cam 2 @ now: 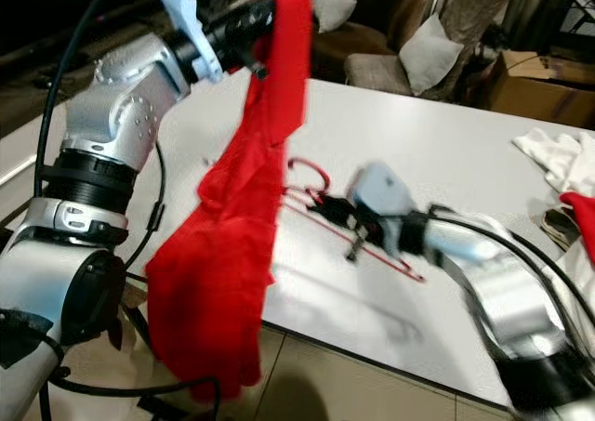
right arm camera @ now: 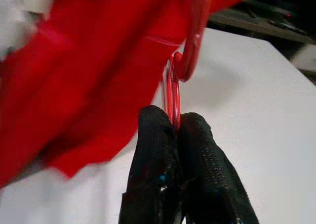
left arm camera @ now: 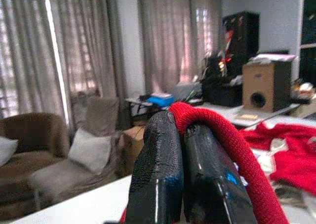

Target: Hang hanger

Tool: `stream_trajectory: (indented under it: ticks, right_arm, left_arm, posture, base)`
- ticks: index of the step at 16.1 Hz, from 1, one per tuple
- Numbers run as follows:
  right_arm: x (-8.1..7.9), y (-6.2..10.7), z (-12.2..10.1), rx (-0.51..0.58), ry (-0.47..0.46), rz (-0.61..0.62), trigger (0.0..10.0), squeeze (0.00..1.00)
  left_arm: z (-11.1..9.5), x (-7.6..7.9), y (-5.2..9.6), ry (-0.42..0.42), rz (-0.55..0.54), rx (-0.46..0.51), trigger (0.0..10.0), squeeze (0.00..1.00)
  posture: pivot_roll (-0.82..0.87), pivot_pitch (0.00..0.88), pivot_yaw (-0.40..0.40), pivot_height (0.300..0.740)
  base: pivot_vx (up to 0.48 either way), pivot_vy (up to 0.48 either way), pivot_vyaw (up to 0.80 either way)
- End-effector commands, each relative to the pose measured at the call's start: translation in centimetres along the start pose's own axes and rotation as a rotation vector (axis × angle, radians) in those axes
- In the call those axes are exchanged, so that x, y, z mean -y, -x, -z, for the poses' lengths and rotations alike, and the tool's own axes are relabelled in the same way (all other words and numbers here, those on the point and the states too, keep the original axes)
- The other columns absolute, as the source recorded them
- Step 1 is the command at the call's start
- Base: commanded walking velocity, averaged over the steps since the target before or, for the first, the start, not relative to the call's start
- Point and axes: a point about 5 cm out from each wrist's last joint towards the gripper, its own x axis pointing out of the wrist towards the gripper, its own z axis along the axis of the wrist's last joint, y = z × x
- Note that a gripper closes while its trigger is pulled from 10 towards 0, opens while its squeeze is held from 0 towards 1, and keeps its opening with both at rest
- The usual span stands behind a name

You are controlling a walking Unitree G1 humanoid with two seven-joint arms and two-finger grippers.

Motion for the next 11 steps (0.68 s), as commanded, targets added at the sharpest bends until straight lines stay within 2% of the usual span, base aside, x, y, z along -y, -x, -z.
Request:
stream_trajectory:
  ticks: [1,2,3,4,5,6,9,10,11]
  right_arm:
    - [1.0,-0.3,0.2,-0.022,0.012,0.049,10.0,0.0]
    - [3.1,-0.9,0.3,-0.07,0.029,0.102,10.0,0.0]
    - [5.7,-0.8,-0.1,-0.104,0.122,0.185,10.0,0.0]
    - [7.0,-0.8,-0.6,-0.101,0.144,0.244,10.0,0.0]
    - [10.4,-0.2,-3.1,-0.035,0.212,0.436,10.0,0.0]
    - [12.8,0.5,-6.2,0.071,0.261,0.593,10.0,0.0]
    - [14.2,1.2,-10.2,0.26,0.293,0.669,10.0,0.0]
    - [14.4,1.0,-11.4,0.348,0.306,0.692,10.0,0.0]
    - [13.6,-0.3,-10.4,0.344,0.306,0.615,10.0,0.0]
  left_arm:
    - [-1.3,0.4,-0.2,-0.003,0.027,0.038,10.0,0.0]
    - [-2.3,0.3,0.0,-0.03,0.017,0.061,10.0,0.0]
    - [-3.6,-0.1,0.3,-0.054,-0.007,0.096,10.0,0.0]
    - [-4.1,-0.3,0.4,-0.056,-0.015,0.111,10.0,0.0]
    - [-5.8,-0.9,0.8,-0.081,-0.04,0.159,10.0,0.0]
    - [-7.5,-1.4,1.3,-0.101,-0.072,0.205,10.0,0.0]
    - [-10.3,-2.3,2.4,-0.115,-0.137,0.293,10.0,0.0]
    - [-11.3,-2.6,3.1,-0.113,-0.165,0.349,10.0,0.0]
    - [-10.7,-2.4,3.1,-0.098,-0.162,0.338,10.0,0.0]
  posture:
    - [-0.04,0.0,0.015,0.74]
    - [-0.04,0.0,0.014,0.74]
    - [-0.04,0.0,0.011,0.74]
    - [-0.04,0.0,0.011,0.74]
    - [-0.04,0.0,0.009,0.74]
    - [-0.03,0.0,-0.003,0.74]
    - [-0.03,0.0,-0.014,0.74]
    - [-0.03,0.0,-0.022,0.74]
    - [-0.03,0.0,-0.024,0.74]
  base:
    - [0.0,0.0,0.0]
    - [0.0,0.0,0.0]
    - [0.0,0.0,0.0]
    - [0.0,0.0,0.0]
    - [0.0,0.0,0.0]
    - [0.0,0.0,0.0]
    - [0.0,0.0,0.0]
    - [0.0,0.0,0.0]
    - [0.0,0.0,0.0]
